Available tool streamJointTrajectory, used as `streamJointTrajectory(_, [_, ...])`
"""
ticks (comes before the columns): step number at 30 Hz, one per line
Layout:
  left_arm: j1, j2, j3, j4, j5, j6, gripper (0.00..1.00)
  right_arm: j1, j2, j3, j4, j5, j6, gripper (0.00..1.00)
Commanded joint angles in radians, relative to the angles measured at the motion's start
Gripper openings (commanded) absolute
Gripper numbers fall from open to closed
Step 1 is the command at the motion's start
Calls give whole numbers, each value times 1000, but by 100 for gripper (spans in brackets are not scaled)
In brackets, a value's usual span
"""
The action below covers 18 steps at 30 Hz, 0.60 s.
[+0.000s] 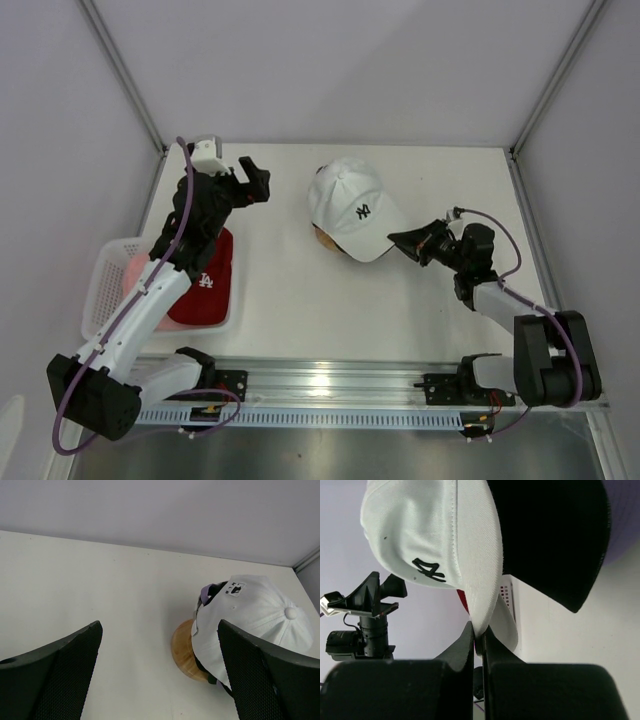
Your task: Stack the hats
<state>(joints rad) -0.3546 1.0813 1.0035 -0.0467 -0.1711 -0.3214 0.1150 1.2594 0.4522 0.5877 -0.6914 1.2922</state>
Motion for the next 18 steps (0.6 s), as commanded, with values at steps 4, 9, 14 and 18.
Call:
streamJointTrajectory(4, [6, 5, 38, -10, 15, 4, 99, -49, 118, 5, -12, -60, -132, 0])
streamJointTrajectory(9, [8, 38, 55, -33, 42, 10, 99, -93, 182, 68, -166, -57, -343, 0])
streamJointTrajectory(14, [6, 58, 89, -70, 51, 18, 100, -106, 273, 160, -259, -83, -450, 0])
streamJointTrajectory(18, [6, 46, 86, -73, 54, 19, 99, -104, 316, 181, -259, -111, -473, 23])
